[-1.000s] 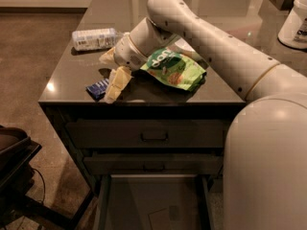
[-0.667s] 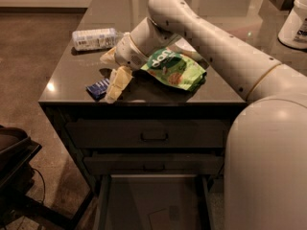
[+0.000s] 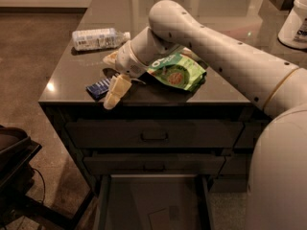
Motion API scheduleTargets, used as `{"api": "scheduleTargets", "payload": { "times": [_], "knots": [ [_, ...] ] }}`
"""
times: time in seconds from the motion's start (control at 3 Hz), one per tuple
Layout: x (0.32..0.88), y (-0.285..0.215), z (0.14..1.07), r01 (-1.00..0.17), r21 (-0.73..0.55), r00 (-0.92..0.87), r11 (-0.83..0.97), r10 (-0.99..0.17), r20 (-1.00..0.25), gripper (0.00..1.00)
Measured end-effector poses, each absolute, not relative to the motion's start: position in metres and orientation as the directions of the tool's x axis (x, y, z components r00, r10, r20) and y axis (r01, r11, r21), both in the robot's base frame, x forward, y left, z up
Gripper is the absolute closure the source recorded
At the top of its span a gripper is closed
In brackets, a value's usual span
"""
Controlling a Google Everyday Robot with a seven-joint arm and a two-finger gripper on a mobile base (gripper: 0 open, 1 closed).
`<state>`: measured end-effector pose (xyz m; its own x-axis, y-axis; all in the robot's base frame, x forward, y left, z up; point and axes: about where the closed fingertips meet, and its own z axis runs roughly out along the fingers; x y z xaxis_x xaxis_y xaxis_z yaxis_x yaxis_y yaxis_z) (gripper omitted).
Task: Place rxbar blueberry into bottom drawer
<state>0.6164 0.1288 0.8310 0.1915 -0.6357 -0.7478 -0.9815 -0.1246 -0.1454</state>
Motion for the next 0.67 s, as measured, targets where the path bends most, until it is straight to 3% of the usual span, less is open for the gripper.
{"api": "scheduleTargets", "payload": {
  "times": [0.33,0.67],
  "knots": [
    [0.6163,0.1288,0.831,-0.981,-0.145,0.191,-0.125,-0.636,-0.748,0.0],
    [0.6163,0.1288,0.8309,-0.981,-0.145,0.191,-0.125,-0.636,-0.748,0.19]
  ]
}}
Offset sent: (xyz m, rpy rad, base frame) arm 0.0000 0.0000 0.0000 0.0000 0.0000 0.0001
